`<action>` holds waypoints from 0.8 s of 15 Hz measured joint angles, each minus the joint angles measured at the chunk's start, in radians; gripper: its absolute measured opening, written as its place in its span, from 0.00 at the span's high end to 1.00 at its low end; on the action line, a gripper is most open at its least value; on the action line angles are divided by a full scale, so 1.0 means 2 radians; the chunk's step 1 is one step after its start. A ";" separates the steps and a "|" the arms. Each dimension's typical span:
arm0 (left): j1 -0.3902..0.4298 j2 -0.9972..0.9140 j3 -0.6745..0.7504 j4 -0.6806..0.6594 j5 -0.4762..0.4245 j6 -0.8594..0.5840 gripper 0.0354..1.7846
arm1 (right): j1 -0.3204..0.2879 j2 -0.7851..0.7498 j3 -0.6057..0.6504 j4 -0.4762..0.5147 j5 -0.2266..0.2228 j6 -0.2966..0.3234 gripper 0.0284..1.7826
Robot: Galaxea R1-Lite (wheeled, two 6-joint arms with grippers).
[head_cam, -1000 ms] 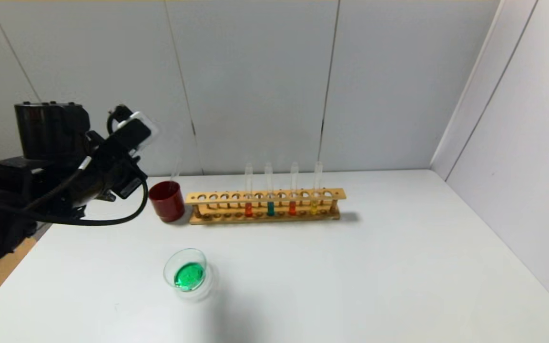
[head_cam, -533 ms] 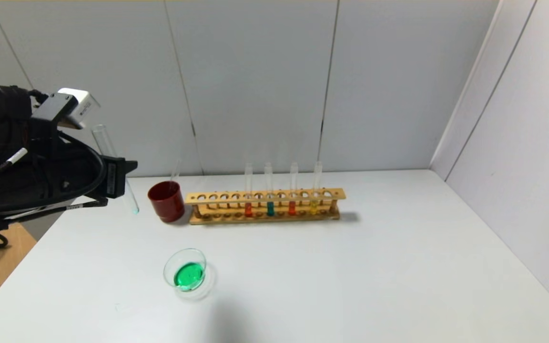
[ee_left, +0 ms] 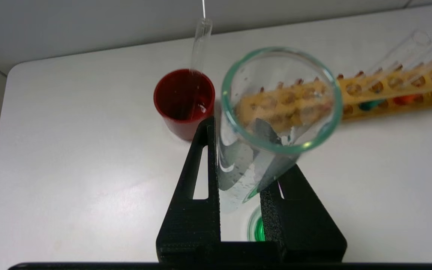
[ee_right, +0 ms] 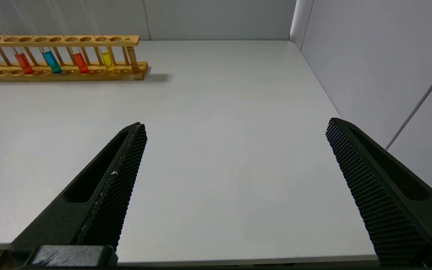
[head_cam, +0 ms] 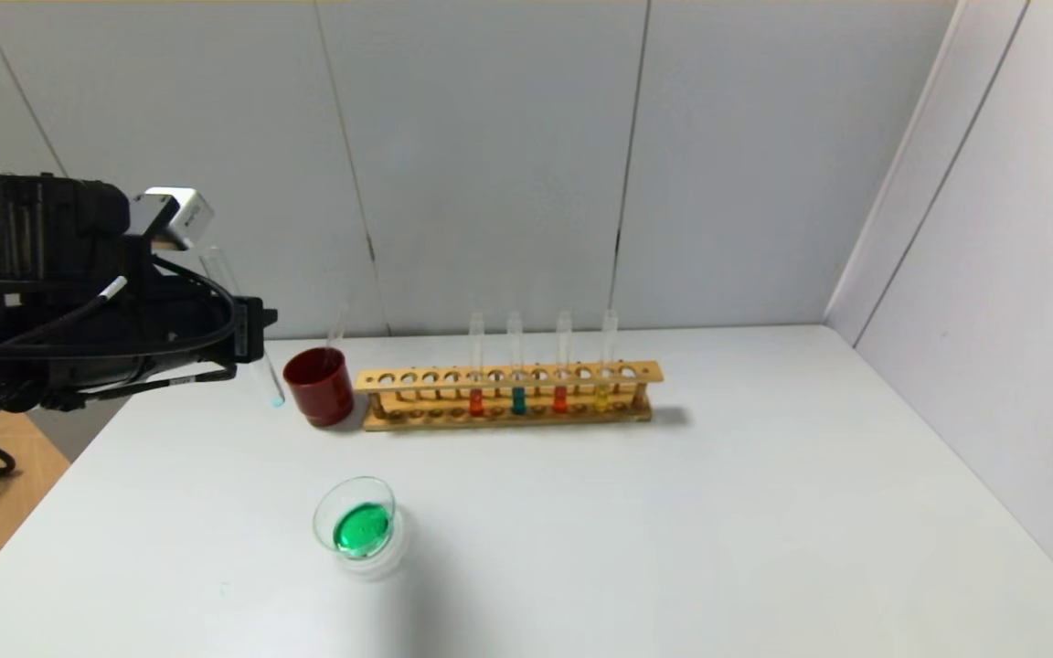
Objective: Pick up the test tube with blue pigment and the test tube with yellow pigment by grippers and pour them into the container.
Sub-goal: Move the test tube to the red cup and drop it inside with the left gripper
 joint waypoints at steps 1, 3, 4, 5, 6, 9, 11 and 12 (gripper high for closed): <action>0.006 0.017 -0.009 -0.013 0.000 -0.002 0.82 | 0.000 0.000 0.000 0.000 0.000 0.000 0.02; 0.017 0.053 -0.035 -0.024 0.000 -0.004 0.82 | 0.000 0.000 0.000 0.000 0.000 0.000 0.02; 0.021 0.071 -0.050 -0.026 0.000 -0.006 0.82 | 0.000 0.000 0.000 0.000 0.000 0.000 0.02; 0.026 0.090 -0.065 -0.030 0.000 -0.010 0.82 | 0.000 0.000 0.000 0.000 0.000 0.000 0.02; 0.031 0.107 -0.077 -0.036 0.000 -0.011 0.82 | 0.000 0.000 0.000 0.000 0.000 0.000 0.02; 0.044 0.153 -0.102 -0.065 0.000 -0.011 0.82 | 0.000 0.000 0.000 0.000 0.000 0.000 0.02; 0.053 0.178 -0.117 -0.074 0.000 -0.011 0.82 | 0.000 0.000 0.000 0.000 0.000 0.000 0.02; 0.056 0.189 -0.123 -0.074 -0.001 -0.010 0.82 | 0.000 0.000 0.000 0.000 0.000 0.000 0.02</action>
